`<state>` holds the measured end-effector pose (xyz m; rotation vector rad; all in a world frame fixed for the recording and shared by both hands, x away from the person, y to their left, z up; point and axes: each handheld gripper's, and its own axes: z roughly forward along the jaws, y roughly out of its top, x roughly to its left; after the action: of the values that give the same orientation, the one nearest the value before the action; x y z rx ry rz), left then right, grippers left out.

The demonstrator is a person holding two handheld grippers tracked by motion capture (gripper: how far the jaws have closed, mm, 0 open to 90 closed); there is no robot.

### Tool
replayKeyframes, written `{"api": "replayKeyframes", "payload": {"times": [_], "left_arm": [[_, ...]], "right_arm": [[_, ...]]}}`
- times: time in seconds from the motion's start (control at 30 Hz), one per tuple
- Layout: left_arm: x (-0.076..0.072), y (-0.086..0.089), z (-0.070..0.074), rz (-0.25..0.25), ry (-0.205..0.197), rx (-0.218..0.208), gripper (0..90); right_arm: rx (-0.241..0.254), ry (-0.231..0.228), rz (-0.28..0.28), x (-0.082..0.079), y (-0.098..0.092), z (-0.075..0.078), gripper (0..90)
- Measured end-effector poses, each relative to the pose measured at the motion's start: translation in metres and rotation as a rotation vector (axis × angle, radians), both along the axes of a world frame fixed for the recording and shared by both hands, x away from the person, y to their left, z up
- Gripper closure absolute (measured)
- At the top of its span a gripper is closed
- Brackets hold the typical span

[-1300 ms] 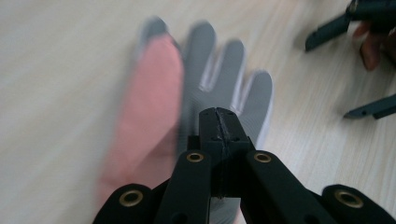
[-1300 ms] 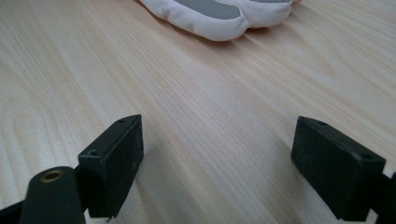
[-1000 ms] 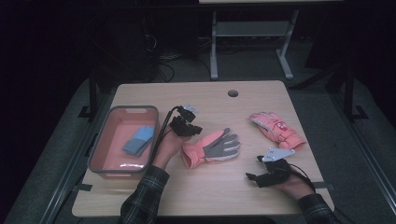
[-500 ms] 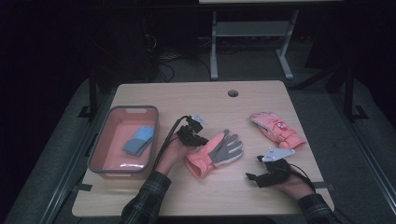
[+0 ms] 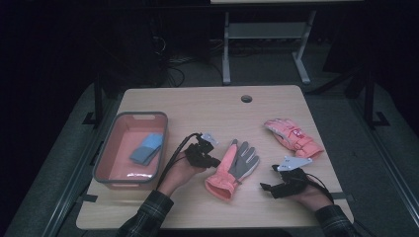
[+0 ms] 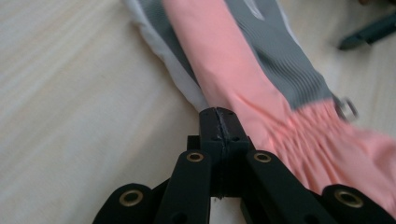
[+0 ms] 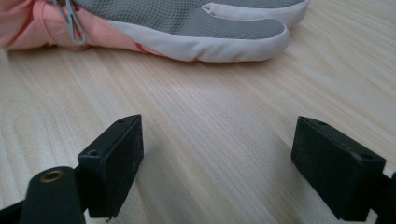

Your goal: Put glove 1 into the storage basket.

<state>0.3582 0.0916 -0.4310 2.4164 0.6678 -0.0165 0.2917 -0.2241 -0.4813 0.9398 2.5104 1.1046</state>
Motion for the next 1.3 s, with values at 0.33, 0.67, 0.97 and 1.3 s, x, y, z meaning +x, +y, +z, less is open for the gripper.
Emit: {"api": "replayKeyframes", "payload": {"times": [0.33, 0.67, 0.97, 1.3], "left_arm": [[-0.032, 0.019, -0.010, -0.057, 0.051, -0.042, 89.8], [-0.050, -0.008, -0.014, -0.149, 0.067, -0.074, 89.8], [-0.057, -0.041, -0.019, -0.212, 0.065, -0.078, 89.8], [-0.062, -0.042, -0.020, -0.218, 0.017, -0.065, 89.7]], "right_arm": [[0.000, 0.000, -0.002, 0.000, 0.000, 0.000, 16.4], [0.000, 0.006, -0.023, -0.001, -0.004, 0.004, 20.5], [0.012, -0.010, -0.064, 0.002, -0.013, 0.009, 20.3], [0.001, -0.009, -0.099, 0.006, -0.018, 0.008, 19.8]]}}
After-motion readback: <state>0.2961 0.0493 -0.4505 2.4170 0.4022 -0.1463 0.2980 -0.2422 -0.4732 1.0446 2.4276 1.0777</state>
